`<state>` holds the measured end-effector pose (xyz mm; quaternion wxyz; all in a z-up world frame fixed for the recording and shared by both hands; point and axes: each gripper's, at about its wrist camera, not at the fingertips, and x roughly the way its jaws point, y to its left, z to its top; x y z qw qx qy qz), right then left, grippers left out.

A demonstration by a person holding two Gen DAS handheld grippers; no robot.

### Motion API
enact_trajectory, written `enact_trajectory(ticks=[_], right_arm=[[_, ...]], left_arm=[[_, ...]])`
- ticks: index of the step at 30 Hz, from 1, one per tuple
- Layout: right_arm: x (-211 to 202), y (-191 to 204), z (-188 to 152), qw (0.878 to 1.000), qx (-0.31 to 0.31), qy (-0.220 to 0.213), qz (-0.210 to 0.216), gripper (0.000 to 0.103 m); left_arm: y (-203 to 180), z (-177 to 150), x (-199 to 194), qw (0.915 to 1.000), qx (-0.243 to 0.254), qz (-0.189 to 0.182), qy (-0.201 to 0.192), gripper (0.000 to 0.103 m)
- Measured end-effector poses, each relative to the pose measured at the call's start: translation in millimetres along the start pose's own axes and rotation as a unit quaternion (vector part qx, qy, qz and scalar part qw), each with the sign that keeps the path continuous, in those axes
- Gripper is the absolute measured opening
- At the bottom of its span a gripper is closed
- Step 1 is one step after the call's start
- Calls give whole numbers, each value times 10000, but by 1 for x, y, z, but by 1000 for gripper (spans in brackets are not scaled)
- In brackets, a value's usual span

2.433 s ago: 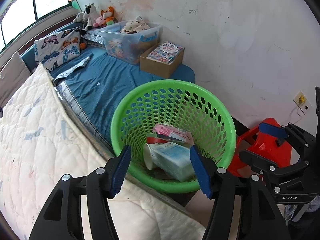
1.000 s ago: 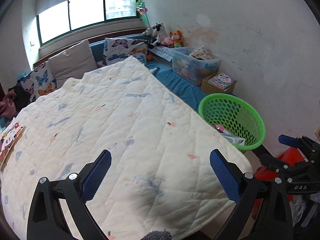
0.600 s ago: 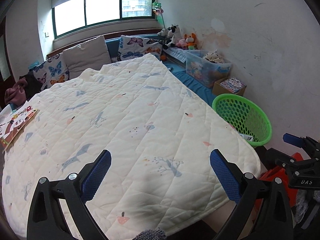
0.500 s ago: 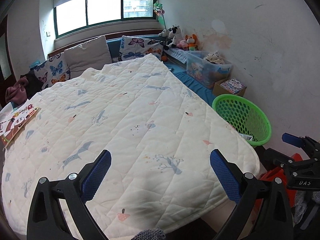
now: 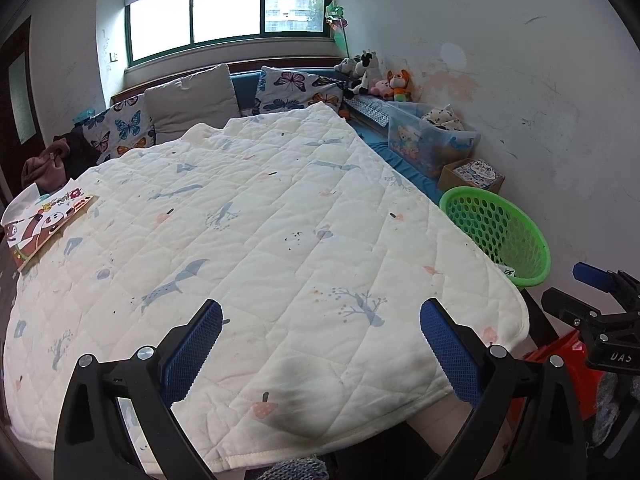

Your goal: Collect trash

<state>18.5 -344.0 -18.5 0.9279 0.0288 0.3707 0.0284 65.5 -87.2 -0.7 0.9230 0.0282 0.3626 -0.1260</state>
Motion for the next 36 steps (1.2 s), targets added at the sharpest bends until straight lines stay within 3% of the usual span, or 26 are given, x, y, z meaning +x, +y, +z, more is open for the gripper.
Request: enact_trajectory(ticks=[36], right_arm=[[-1,7,0,9999,-76,-5,76,99]], left_arm=[[7,-9,-7,9998,-87,164,-42,96]])
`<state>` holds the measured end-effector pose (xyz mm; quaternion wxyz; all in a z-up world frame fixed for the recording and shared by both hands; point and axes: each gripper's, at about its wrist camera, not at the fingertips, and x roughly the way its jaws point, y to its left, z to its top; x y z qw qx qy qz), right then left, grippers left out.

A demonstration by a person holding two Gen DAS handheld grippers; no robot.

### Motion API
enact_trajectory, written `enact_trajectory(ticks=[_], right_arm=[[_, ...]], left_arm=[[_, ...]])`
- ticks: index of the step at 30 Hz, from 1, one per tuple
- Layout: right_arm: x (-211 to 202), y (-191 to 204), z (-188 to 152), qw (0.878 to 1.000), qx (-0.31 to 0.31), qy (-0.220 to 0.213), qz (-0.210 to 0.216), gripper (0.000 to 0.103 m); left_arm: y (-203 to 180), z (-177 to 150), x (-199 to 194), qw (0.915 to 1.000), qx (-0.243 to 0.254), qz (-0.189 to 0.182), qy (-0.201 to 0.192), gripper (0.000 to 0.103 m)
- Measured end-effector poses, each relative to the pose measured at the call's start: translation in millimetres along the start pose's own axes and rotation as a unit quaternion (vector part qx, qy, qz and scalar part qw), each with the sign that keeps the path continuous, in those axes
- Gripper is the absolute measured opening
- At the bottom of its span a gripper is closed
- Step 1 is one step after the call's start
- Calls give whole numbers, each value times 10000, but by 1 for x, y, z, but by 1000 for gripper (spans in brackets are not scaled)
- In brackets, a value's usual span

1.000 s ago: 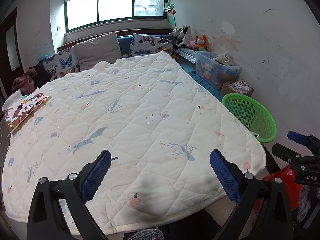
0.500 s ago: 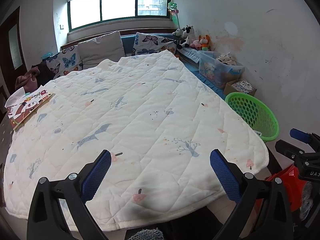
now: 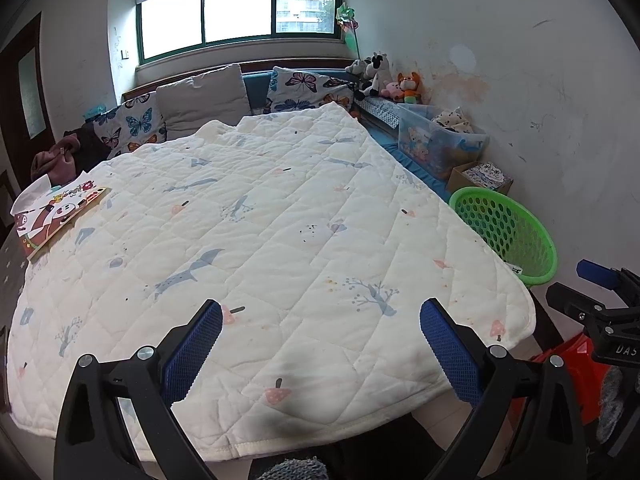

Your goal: Collect trash

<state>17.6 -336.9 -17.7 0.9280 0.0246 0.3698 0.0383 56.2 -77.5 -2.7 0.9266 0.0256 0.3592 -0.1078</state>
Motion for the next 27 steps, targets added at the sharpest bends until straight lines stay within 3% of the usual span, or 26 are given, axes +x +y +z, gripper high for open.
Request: enact_trajectory(ticks=[27], right_arm=[[3,0,-3,10000,13,41,56,98]], left_arm=[[-4,-5,2,10000,11,-2,-26,96]])
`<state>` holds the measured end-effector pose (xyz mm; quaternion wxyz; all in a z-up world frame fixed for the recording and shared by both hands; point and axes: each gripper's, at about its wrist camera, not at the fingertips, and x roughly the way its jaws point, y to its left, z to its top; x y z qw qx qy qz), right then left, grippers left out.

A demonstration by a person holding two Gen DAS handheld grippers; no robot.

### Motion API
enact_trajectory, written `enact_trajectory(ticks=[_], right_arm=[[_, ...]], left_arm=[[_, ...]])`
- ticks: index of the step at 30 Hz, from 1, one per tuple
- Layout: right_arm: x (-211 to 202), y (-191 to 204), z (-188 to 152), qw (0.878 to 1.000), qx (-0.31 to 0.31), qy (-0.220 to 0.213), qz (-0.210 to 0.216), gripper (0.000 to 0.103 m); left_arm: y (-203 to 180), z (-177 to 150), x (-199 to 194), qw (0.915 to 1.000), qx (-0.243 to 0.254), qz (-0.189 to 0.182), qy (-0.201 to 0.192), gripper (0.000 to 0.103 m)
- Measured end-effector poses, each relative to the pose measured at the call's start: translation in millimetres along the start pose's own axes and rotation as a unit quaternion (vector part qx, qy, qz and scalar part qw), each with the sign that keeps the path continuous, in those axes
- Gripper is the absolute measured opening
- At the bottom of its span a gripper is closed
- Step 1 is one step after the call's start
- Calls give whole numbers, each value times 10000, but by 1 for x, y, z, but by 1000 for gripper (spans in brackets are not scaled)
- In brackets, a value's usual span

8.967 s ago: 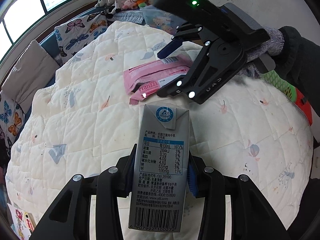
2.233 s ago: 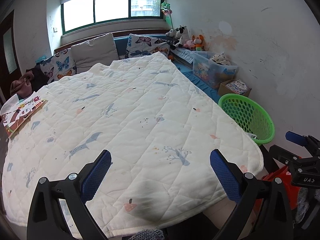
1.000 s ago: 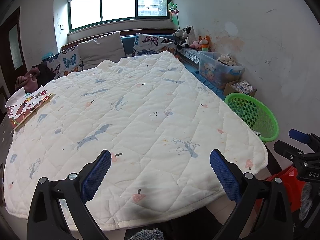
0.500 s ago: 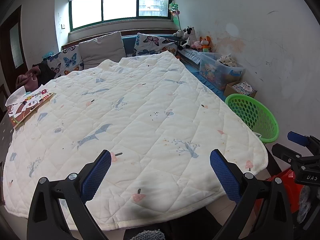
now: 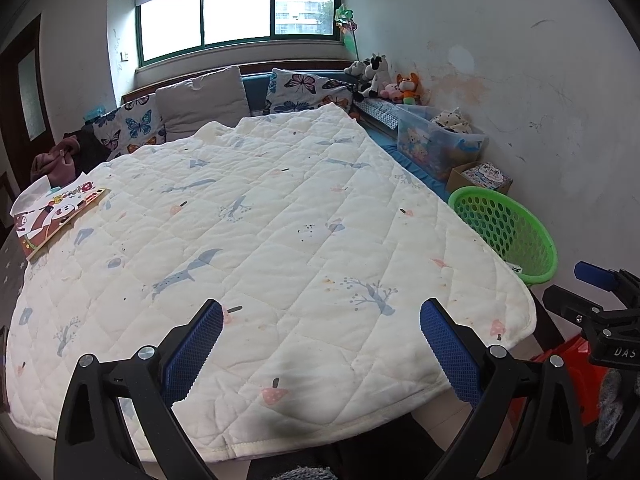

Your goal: Collect trash

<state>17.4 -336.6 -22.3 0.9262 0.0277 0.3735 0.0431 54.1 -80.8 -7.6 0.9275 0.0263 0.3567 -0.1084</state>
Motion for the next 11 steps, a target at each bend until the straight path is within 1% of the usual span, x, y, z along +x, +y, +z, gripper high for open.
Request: enact_trajectory(ticks=[11], right_arm=[[0,-1,-1,10000,20,12,0,98]], left_arm=[[5,0,2,10000,-64,56,28,96]])
